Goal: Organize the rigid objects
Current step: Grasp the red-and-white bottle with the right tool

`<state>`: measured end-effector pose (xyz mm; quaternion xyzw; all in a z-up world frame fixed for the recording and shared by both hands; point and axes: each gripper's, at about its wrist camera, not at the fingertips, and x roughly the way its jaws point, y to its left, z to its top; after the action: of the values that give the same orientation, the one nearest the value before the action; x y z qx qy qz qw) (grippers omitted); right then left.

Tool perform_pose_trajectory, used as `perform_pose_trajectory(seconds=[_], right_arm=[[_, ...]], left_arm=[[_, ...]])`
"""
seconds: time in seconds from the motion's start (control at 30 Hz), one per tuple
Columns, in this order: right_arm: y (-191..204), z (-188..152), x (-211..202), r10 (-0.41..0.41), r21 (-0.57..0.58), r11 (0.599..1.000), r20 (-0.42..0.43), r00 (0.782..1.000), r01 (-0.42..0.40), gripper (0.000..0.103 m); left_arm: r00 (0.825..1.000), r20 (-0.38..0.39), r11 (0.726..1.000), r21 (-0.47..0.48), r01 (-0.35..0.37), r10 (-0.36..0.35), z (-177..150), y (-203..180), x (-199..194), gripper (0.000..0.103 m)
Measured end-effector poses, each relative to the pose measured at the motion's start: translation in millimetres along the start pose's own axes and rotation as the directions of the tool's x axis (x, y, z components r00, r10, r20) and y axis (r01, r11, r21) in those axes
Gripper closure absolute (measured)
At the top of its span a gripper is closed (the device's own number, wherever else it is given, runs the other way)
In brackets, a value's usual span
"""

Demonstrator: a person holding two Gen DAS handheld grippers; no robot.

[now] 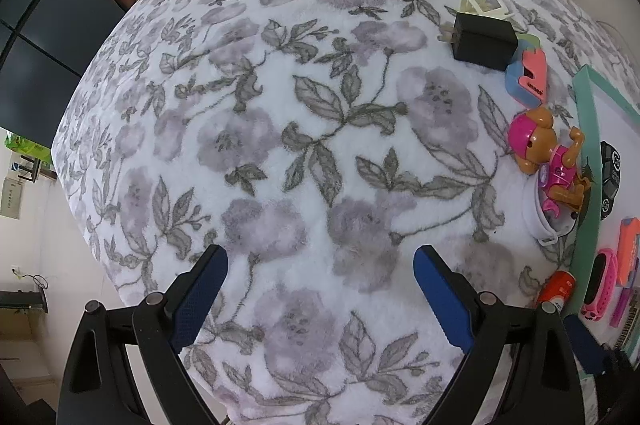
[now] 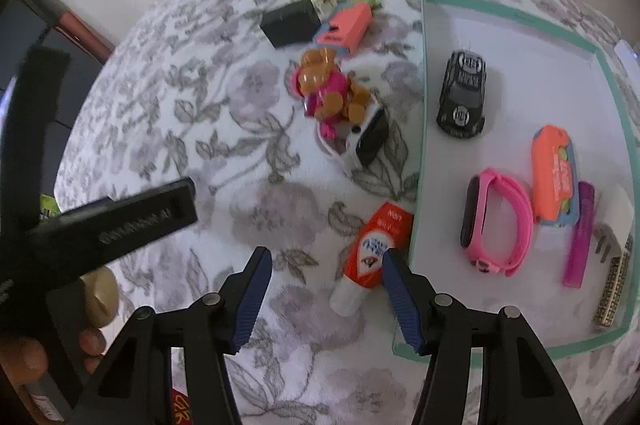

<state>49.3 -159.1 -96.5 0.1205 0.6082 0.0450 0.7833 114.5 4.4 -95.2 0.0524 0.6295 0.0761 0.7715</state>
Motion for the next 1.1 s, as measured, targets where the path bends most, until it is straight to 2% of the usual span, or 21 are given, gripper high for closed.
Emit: perform_pose_trajectory(seconds=[0.27, 0.53, 0.67, 0.73, 1.0, 1.1], right_arm=[[7, -3, 13, -0.048, -0.022, 0.999, -0.048, 0.998, 0.047, 0.046], [19, 3, 21, -0.097, -0.061, 0.994, -0.030, 0.995, 0.095, 0.045], [16, 11, 28, -0.094, -0.025, 0.995, -0.027, 0.995, 0.093, 0.049], [13, 14, 34, -0.099, -0.006, 0.995, -0.029, 0.995, 0.099, 0.055], [3, 26, 37, -0.110, 0.064, 0.992, 0.017, 0.994, 0.109, 0.064], [-1, 30, 38, -0.107, 0.074, 0.992, 0.027, 0.994, 0.105, 0.064]], left_arm=[[1.000, -0.004, 1.000, 0.001, 0.012, -0.012, 1, 0, 2, 0.009], [1.000, -0.011, 1.000, -0.002, 0.018, -0.018, 1, 1, 4, 0.009], [1.000, -0.015, 1.000, 0.000, 0.022, -0.022, 0, 2, 5, 0.009], [1.000, -0.016, 1.000, 0.000, 0.021, -0.021, 1, 2, 6, 0.009], [0.999, -0.025, 1.000, -0.001, 0.030, -0.030, 0, 3, 12, 0.009], [0.999, -0.026, 0.999, -0.002, 0.037, -0.037, 0, 2, 13, 0.009]])
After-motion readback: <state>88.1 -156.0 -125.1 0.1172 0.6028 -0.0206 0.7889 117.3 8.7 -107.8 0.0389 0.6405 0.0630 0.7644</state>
